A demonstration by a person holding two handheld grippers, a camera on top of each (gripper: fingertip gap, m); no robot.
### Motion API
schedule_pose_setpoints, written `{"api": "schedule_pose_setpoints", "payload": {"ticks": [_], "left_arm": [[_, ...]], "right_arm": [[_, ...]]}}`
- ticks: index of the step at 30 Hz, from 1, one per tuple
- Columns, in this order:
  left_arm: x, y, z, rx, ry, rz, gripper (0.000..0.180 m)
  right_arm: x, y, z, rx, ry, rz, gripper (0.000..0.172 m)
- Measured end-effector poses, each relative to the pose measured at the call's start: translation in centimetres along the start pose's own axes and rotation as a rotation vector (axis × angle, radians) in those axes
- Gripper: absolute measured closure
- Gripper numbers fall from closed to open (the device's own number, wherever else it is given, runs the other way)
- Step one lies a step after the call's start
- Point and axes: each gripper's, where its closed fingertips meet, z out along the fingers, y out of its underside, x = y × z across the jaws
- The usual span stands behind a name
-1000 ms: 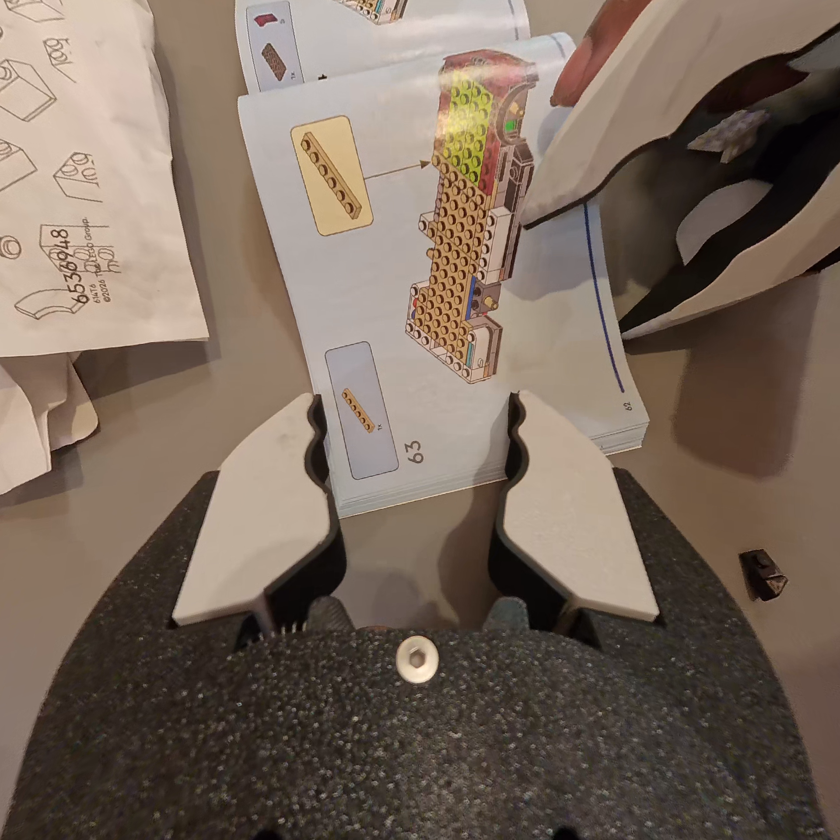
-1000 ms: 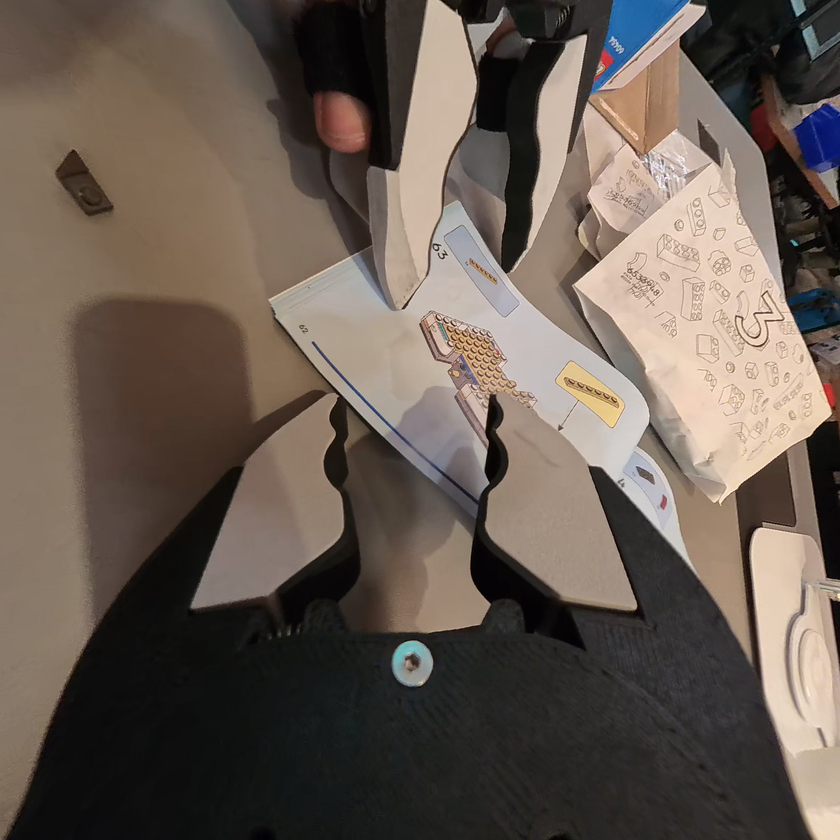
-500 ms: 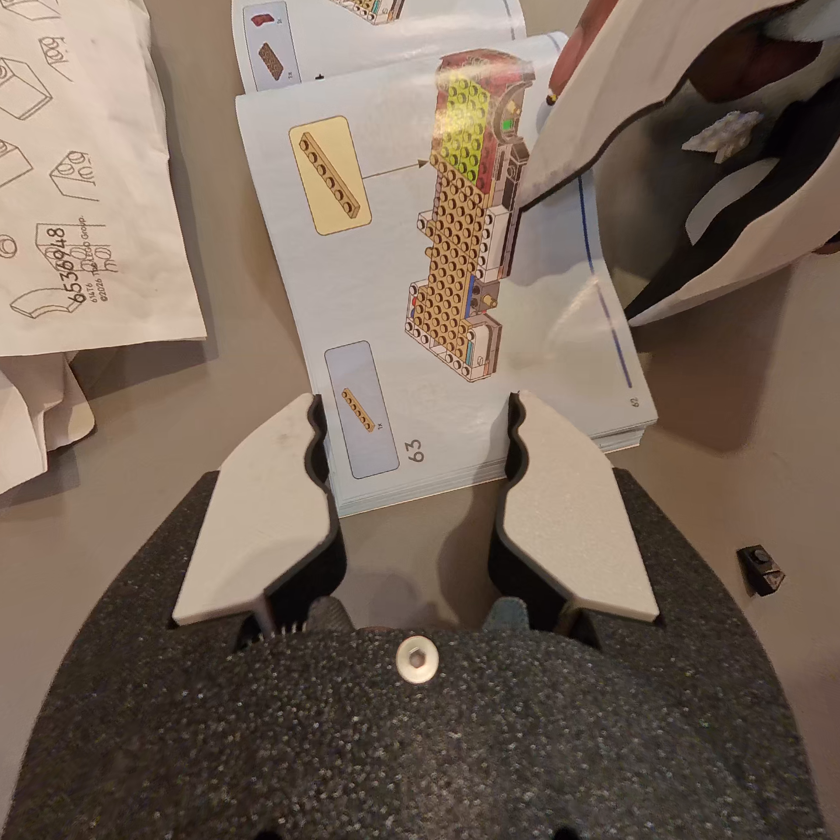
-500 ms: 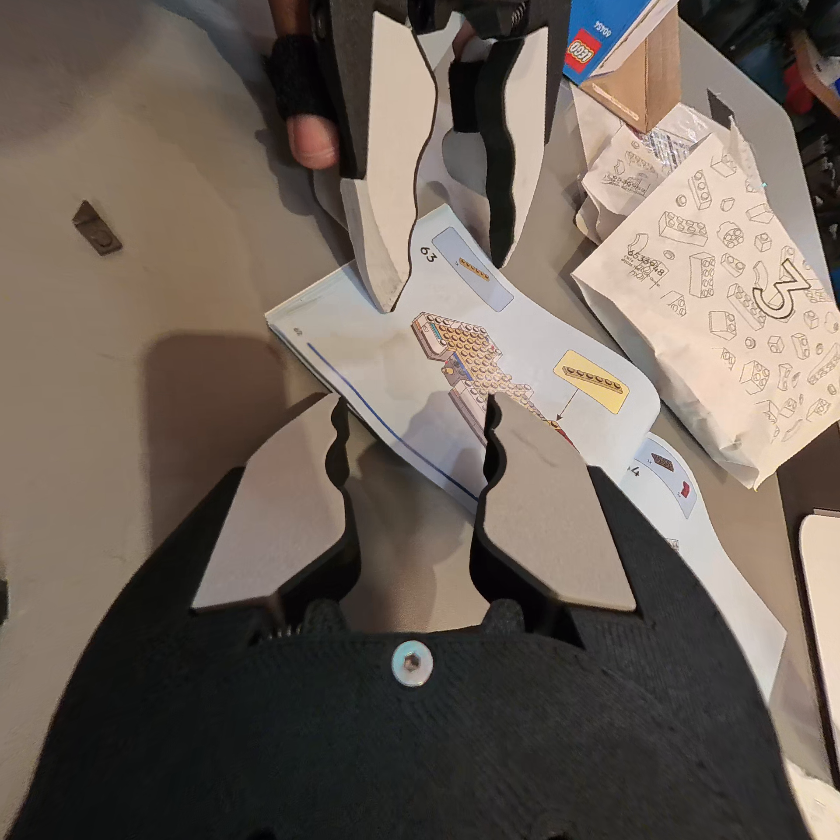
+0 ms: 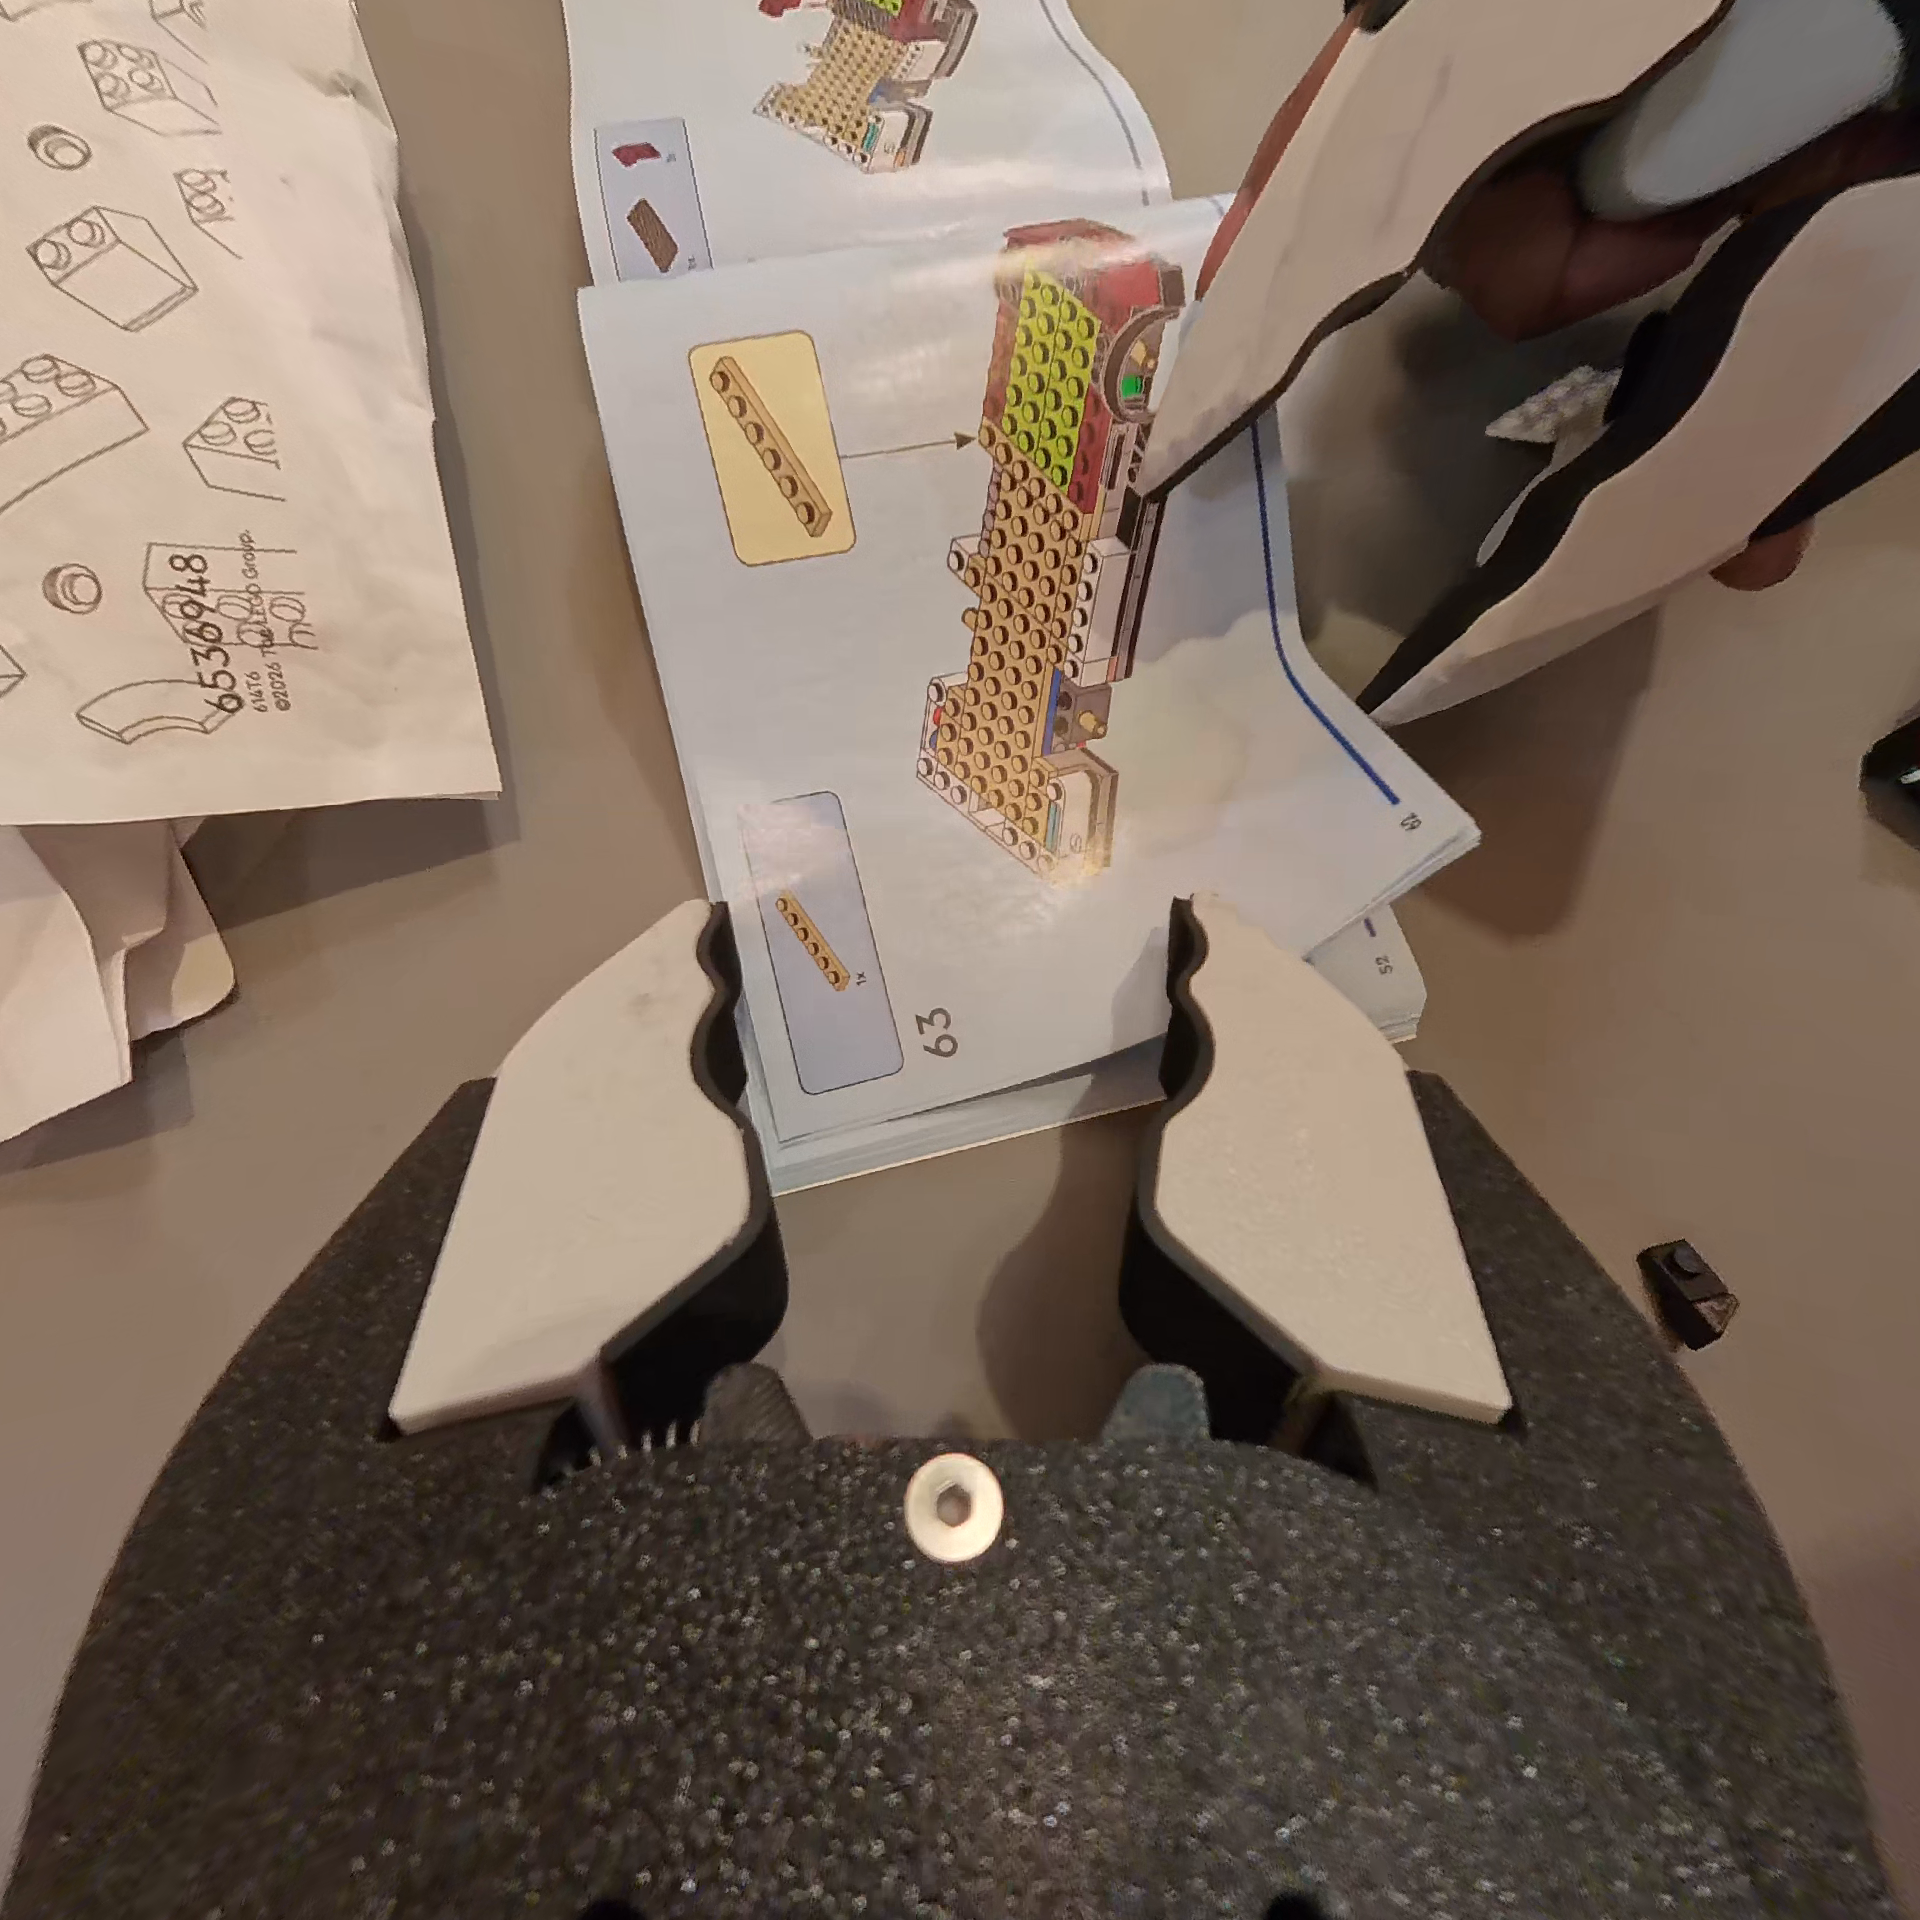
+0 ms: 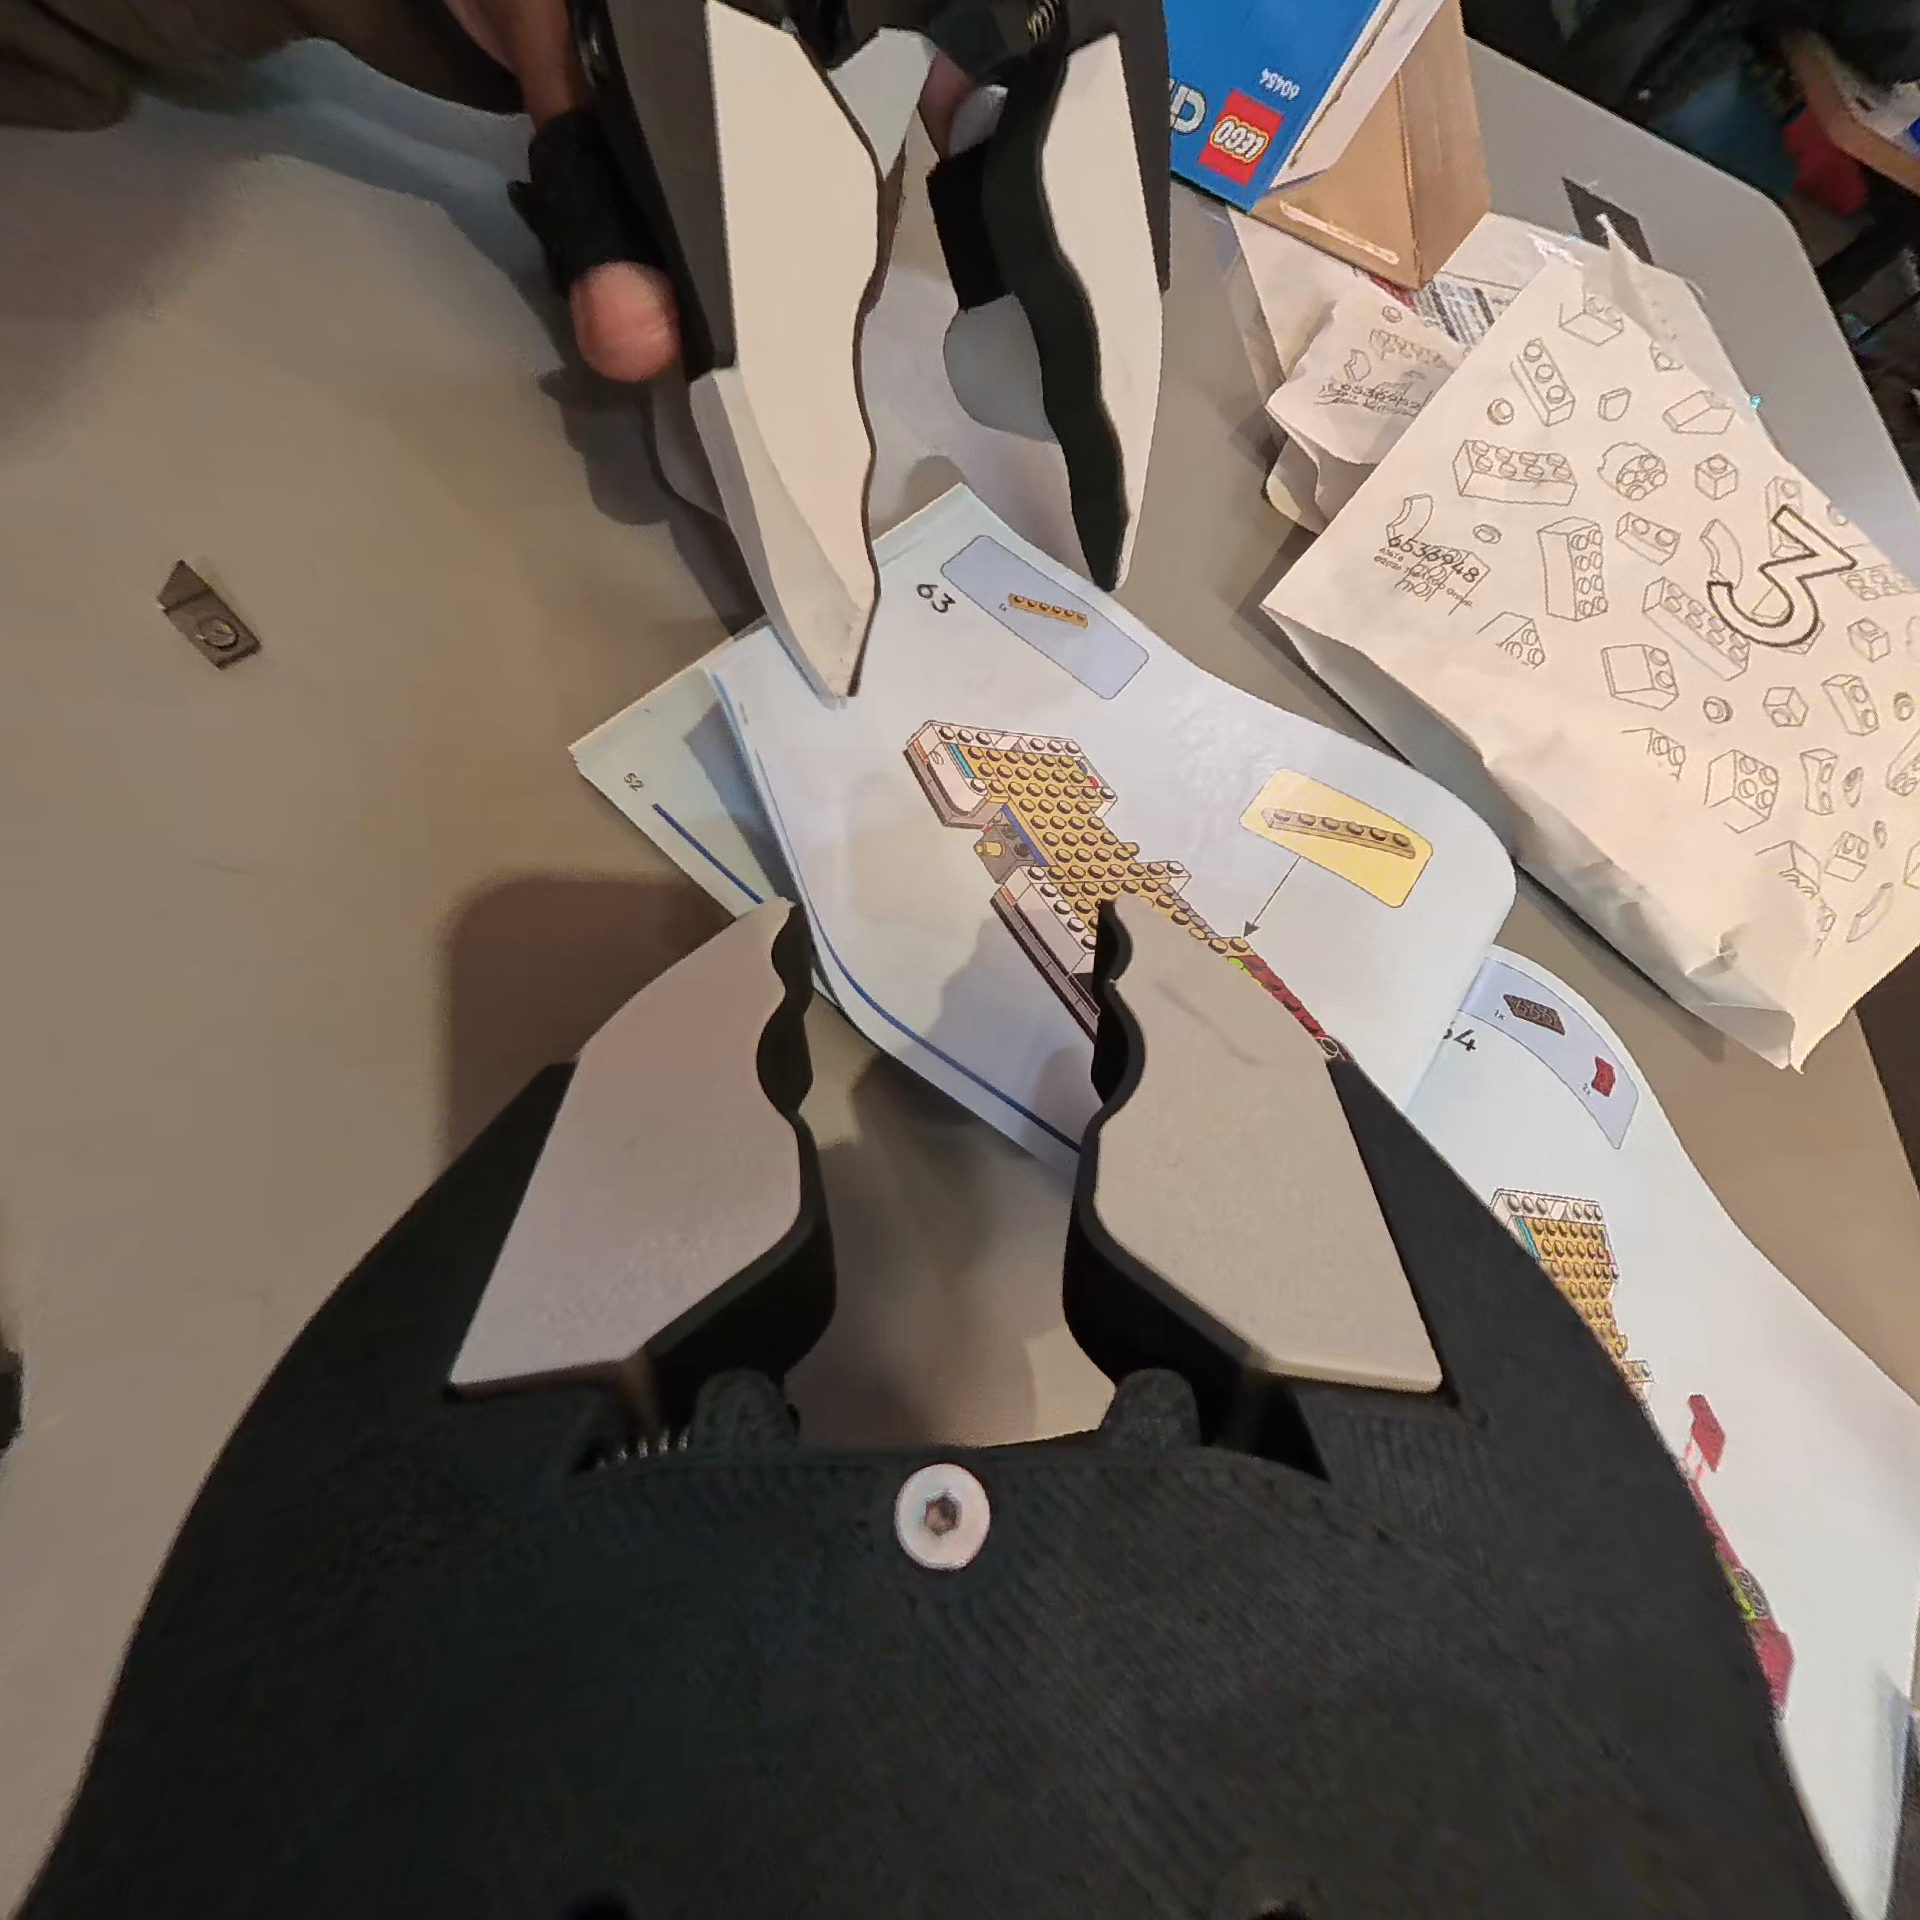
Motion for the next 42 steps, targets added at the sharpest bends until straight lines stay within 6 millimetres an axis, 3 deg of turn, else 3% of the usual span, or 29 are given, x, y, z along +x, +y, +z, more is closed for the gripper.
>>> {"api": "schedule_pose_setpoints", "payload": {"ticks": [14, 24, 42], "left_arm": [[1.1, -3.0, -2.2, 0.195, 0.052, 0.069, 0.095], [0.7, -1.6, -0.9, 0.093, -0.014, 0.139, 0.087], [0.9, -1.5, -1.0, 0.090, -0.018, 0.176, 0.082]], "right_arm": [[0.6, 0.3, -0.1, 0.003, 0.034, 0.009, 0.120], [0.7, 0.0, -0.2, 0.009, 0.054, -0.001, 0.122], [1.0, -0.4, -0.4, 0.019, 0.111, -0.029, 0.124]]}}
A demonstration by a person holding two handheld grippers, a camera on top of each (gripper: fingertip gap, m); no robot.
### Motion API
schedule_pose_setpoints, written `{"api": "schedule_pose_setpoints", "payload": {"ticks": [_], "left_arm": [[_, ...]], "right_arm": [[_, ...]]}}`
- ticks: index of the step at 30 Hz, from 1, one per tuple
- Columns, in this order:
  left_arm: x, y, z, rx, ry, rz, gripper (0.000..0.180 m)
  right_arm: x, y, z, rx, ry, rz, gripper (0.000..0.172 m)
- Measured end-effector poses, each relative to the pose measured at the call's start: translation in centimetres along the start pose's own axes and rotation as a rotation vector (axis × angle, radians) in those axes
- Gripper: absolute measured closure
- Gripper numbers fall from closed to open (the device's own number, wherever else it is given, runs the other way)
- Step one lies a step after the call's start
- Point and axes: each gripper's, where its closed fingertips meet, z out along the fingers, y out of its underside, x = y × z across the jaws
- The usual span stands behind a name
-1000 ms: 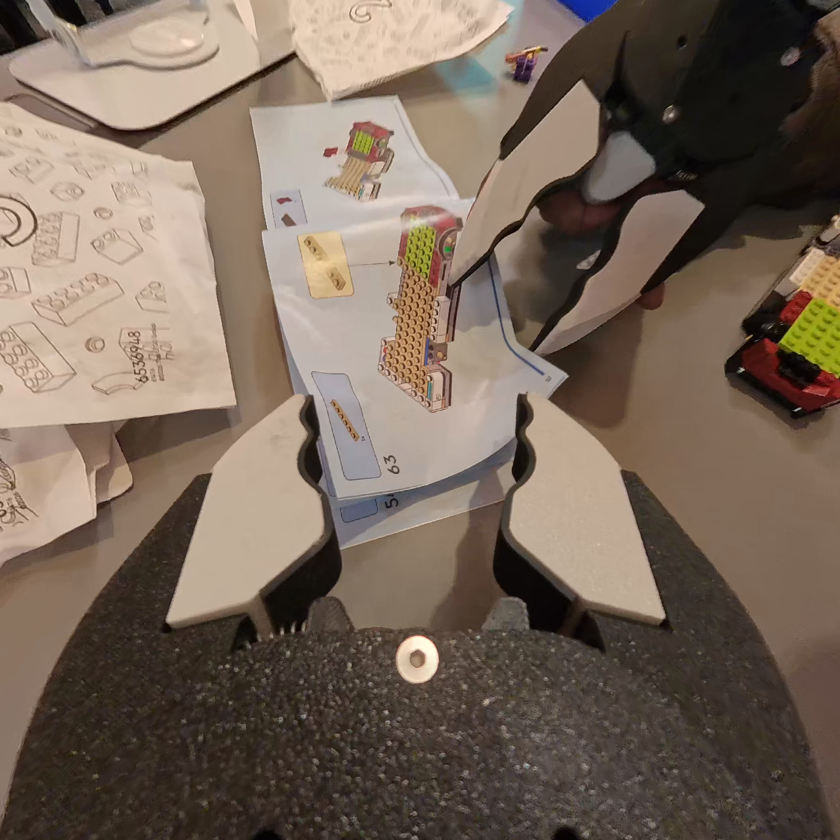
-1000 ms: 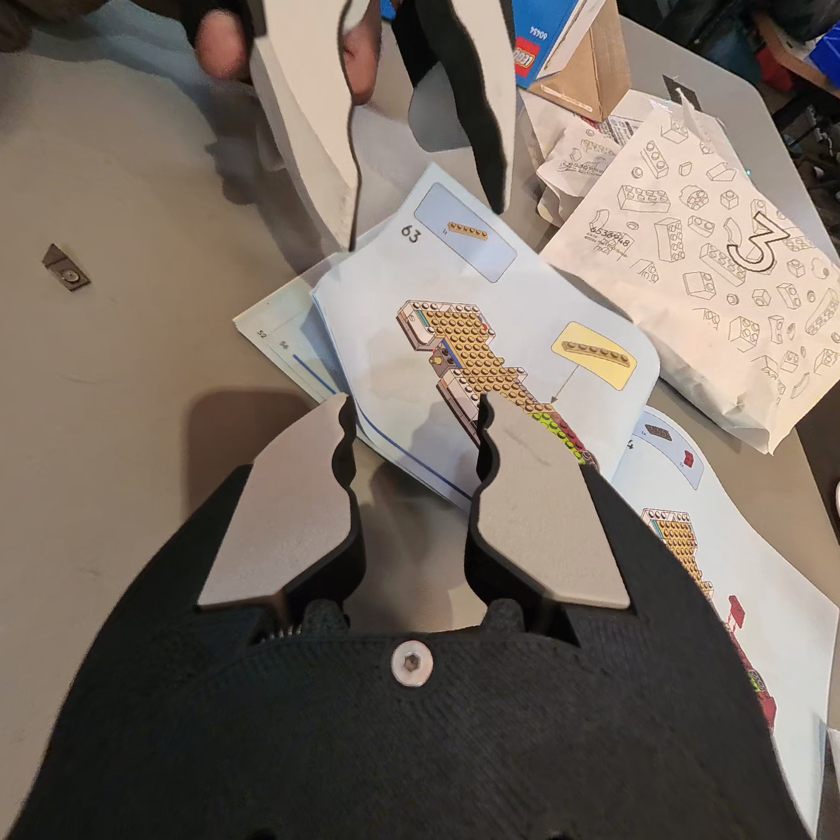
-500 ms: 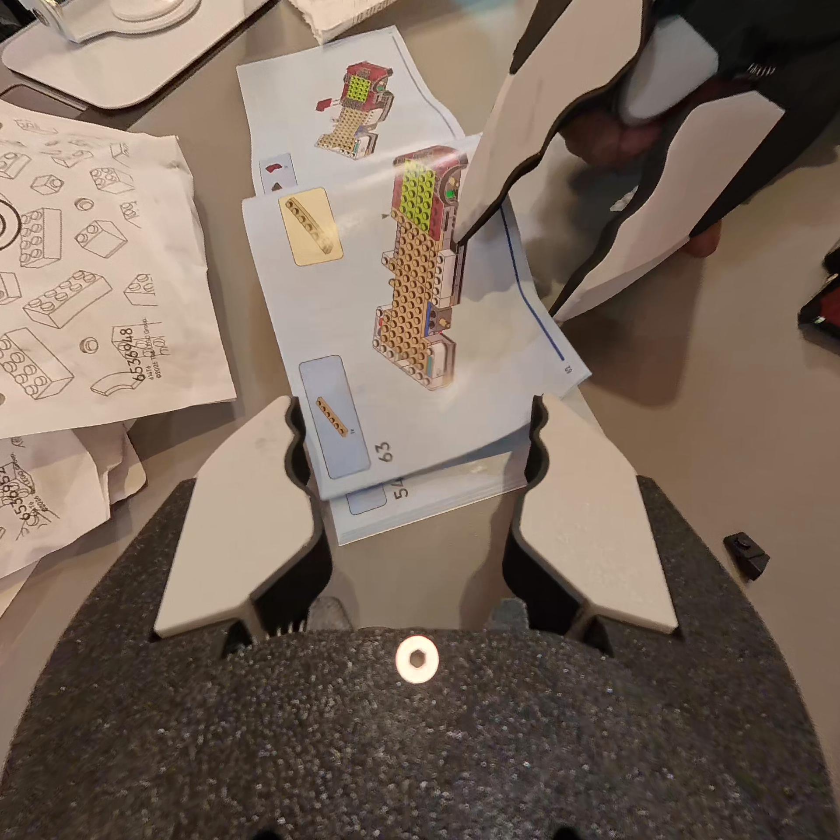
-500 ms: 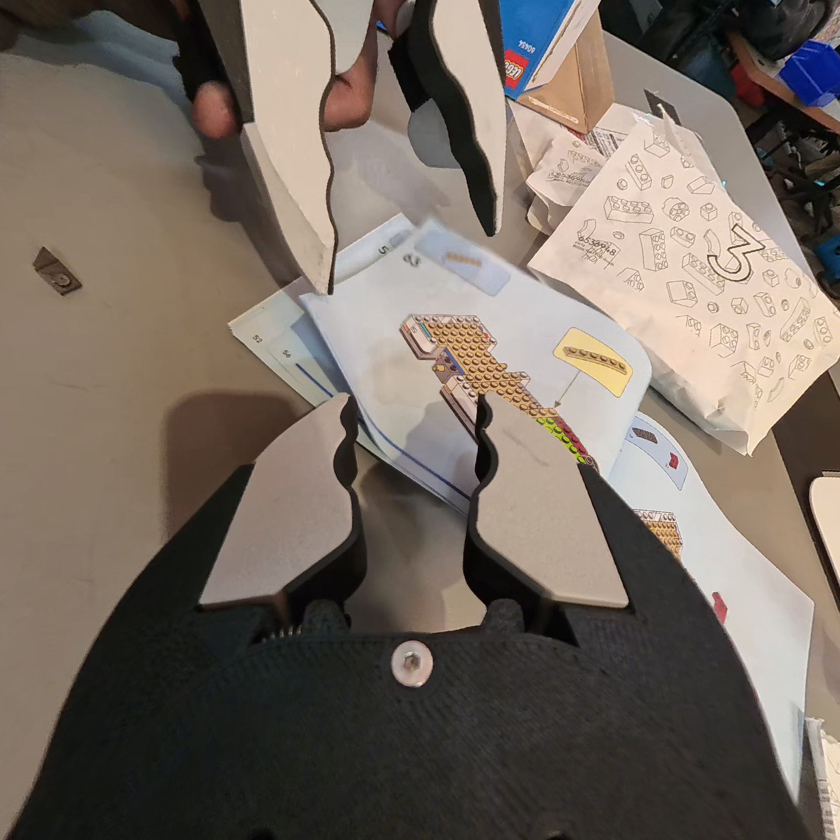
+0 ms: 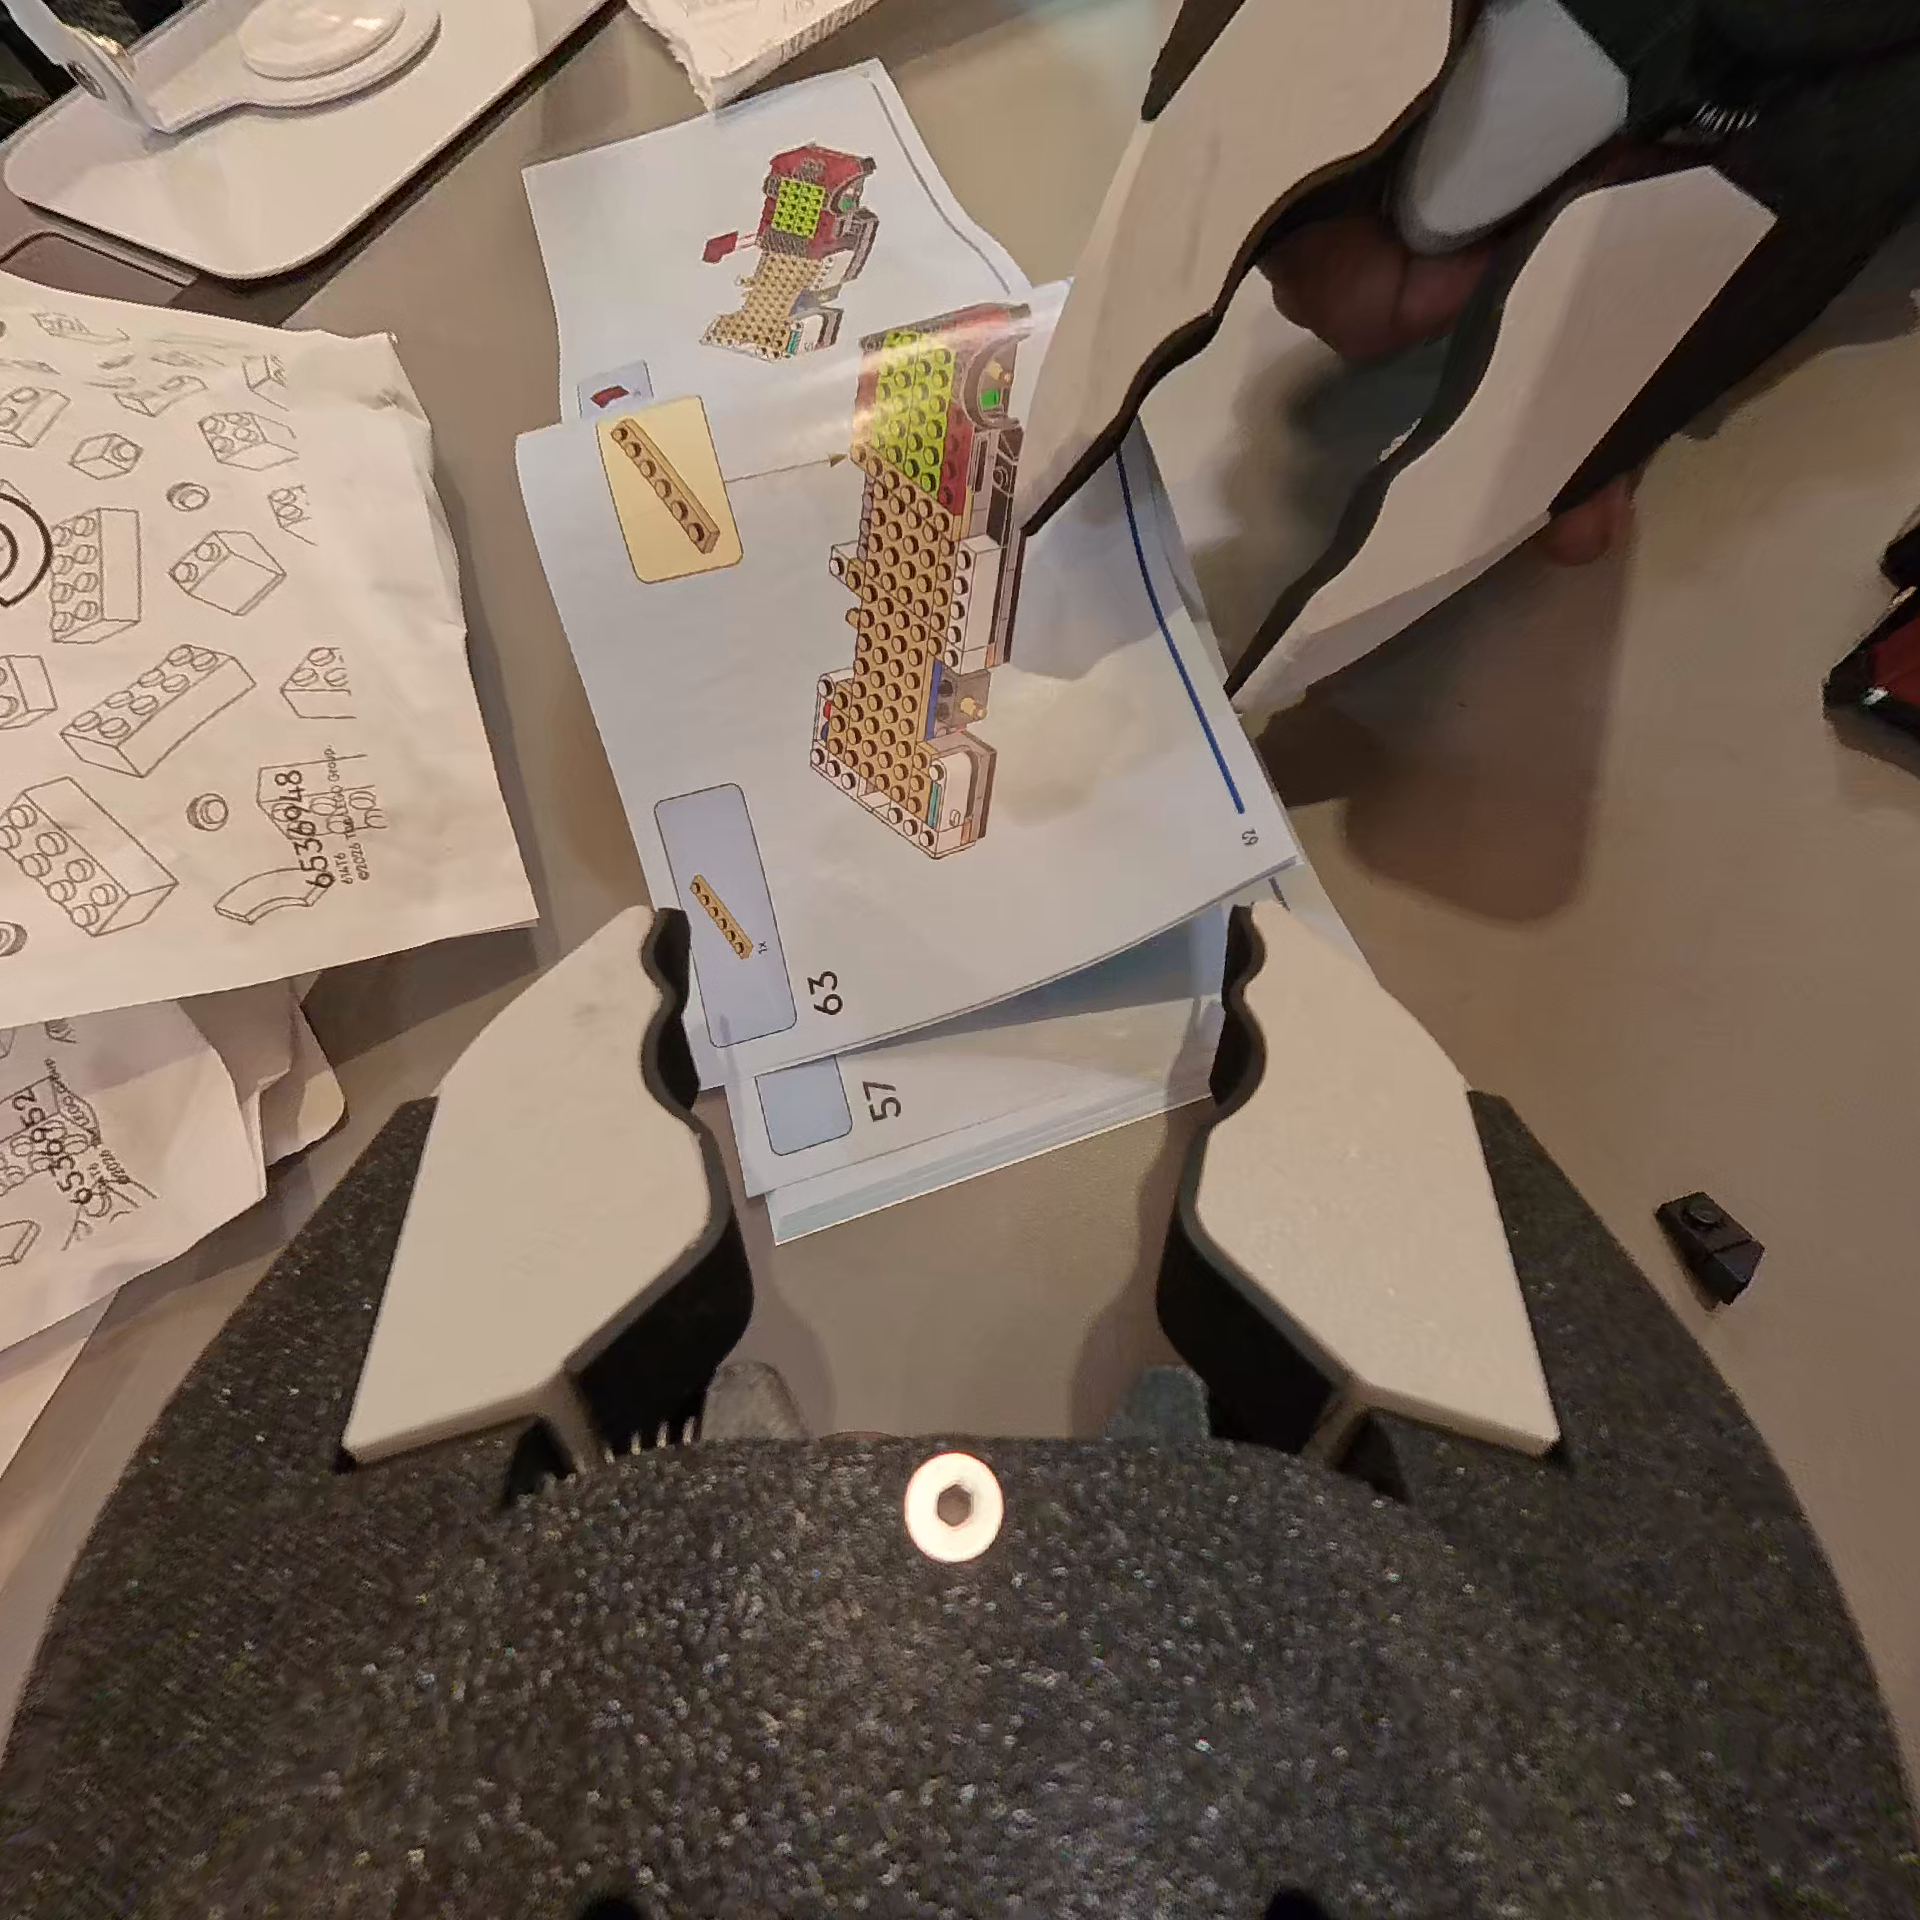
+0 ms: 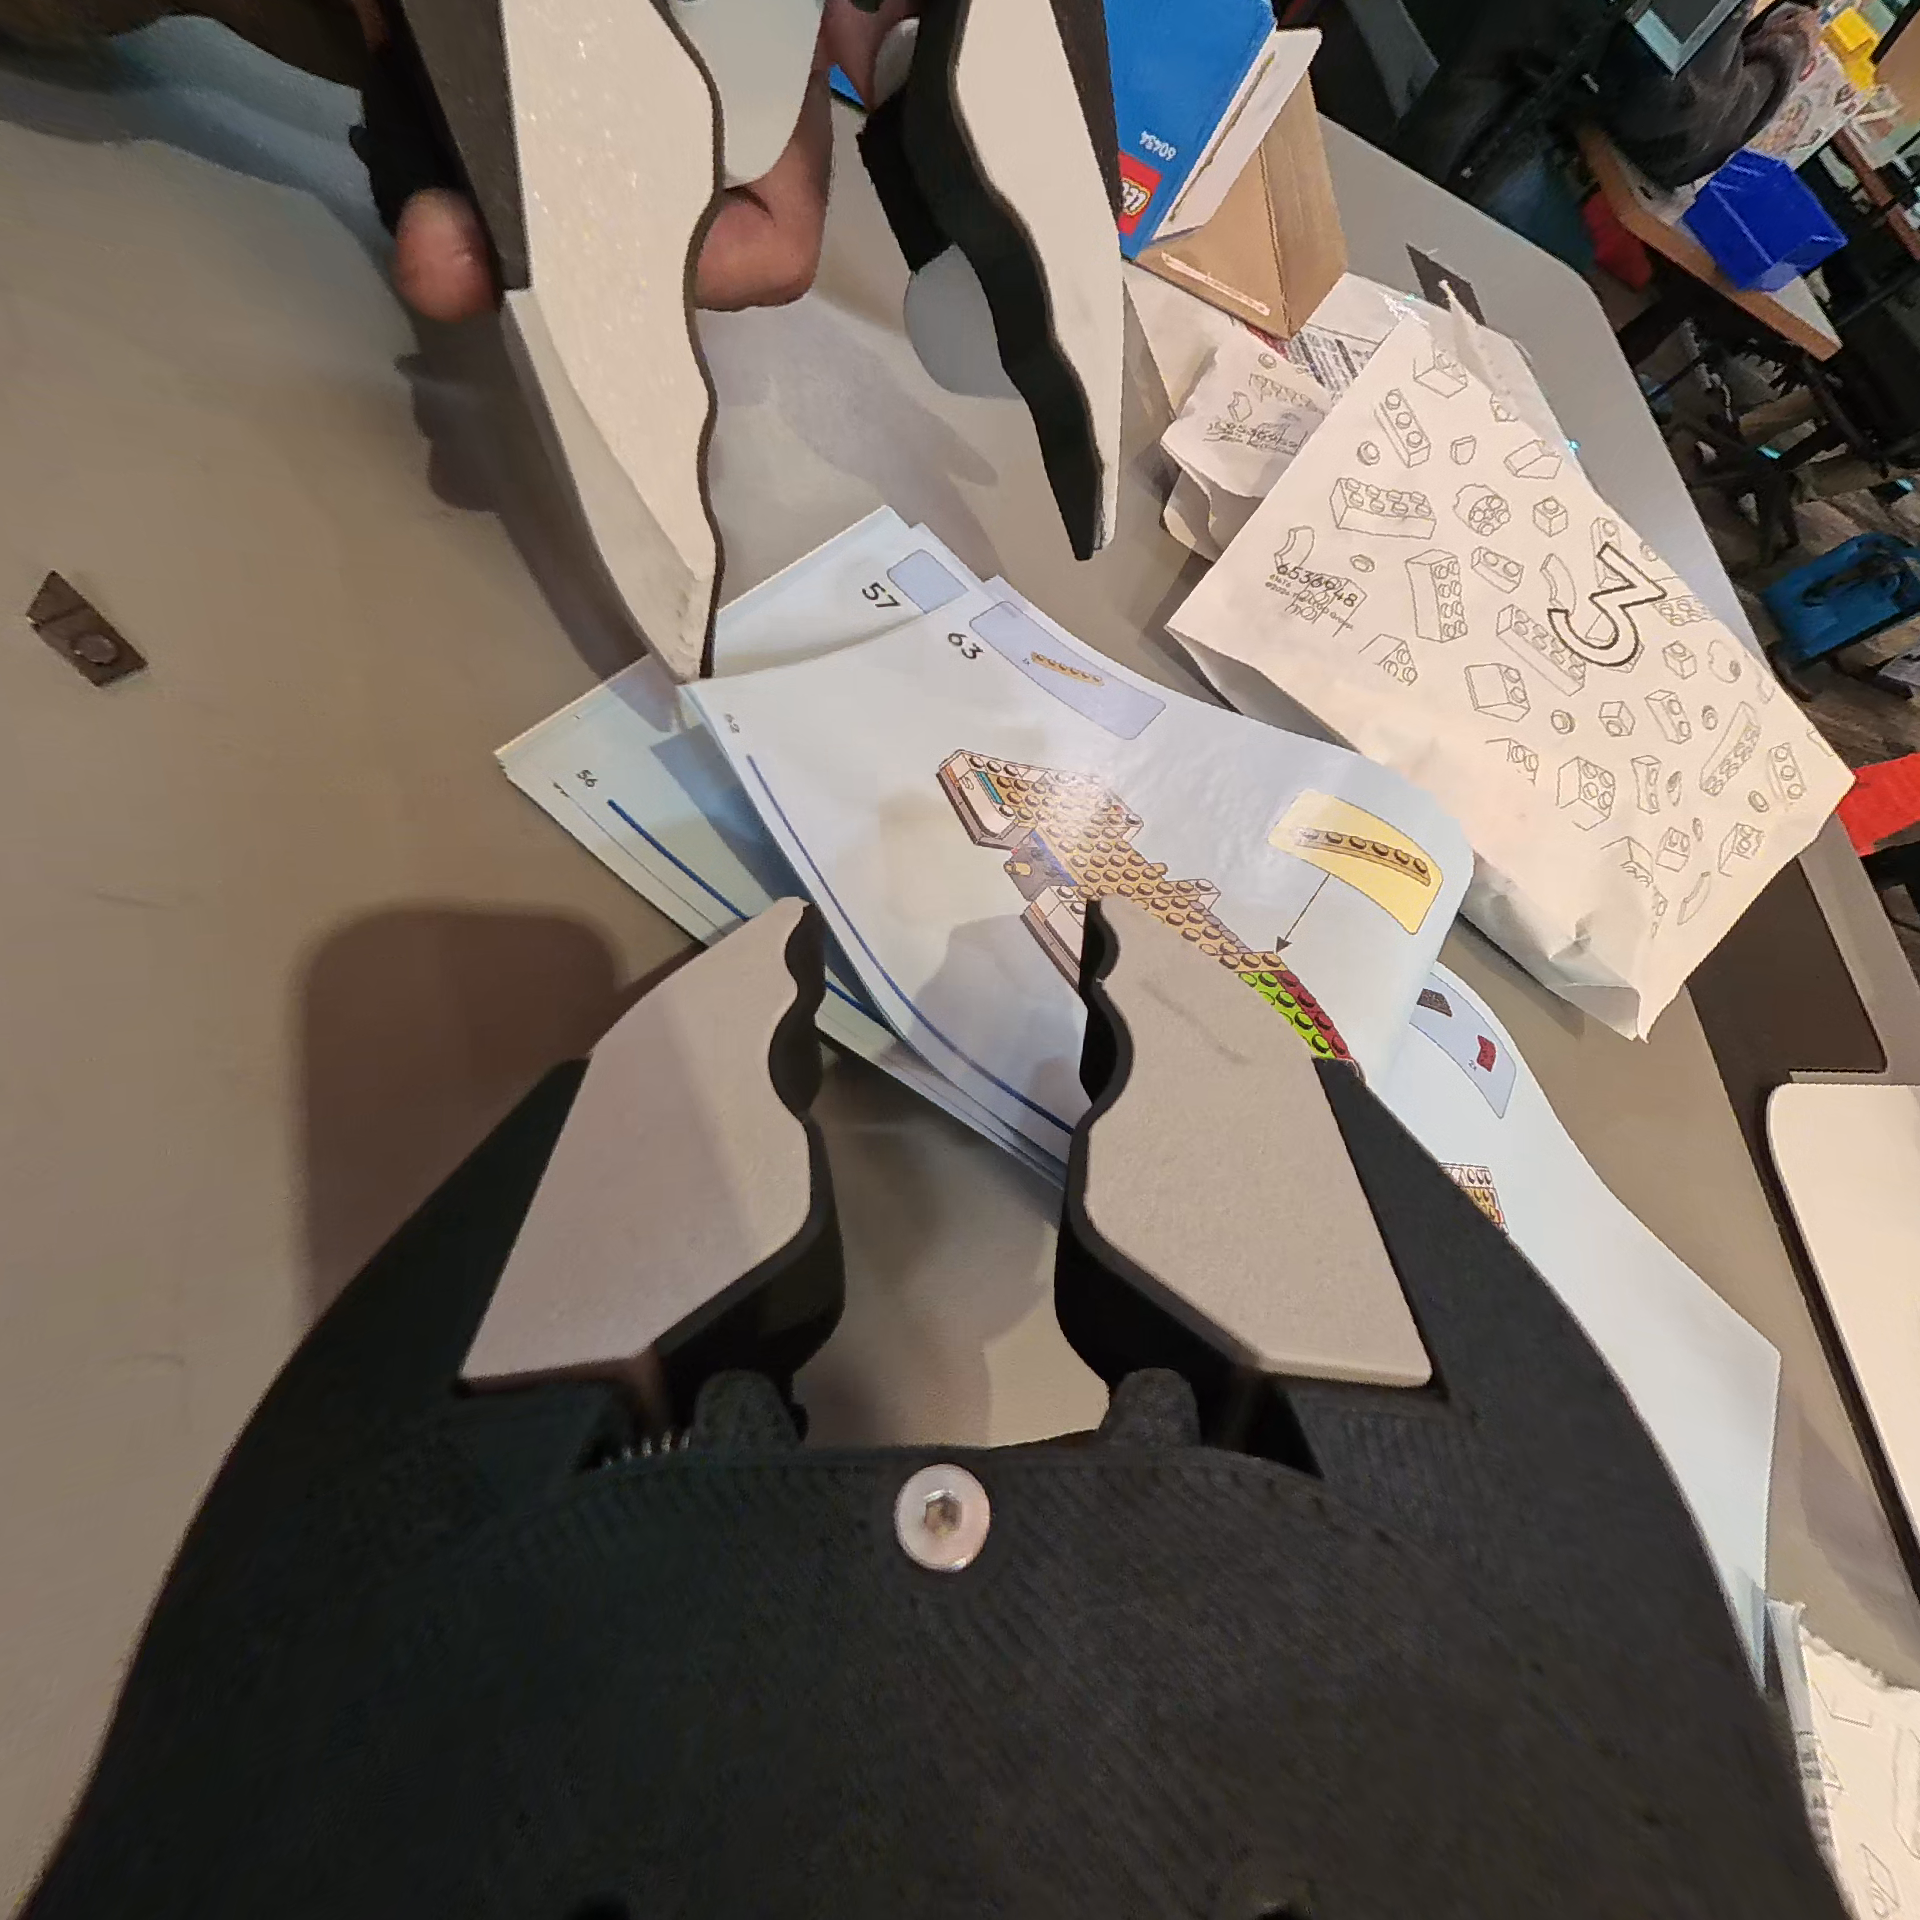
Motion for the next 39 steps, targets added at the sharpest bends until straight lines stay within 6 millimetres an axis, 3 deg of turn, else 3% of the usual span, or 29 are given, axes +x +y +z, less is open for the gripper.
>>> {"api": "schedule_pose_setpoints", "payload": {"ticks": [23, 39], "left_arm": [[0.3, 0.3, 0.5, -0.026, -0.001, 0.014, 0.082], [0.6, 0.2, 1.3, -0.040, -0.007, 0.016, 0.083]], "right_arm": [[-0.2, -0.2, 0.1, 0.004, 0.006, -0.008, 0.125], [-1.6, -0.9, 0.4, 0.004, -0.003, -0.076, 0.124]]}}
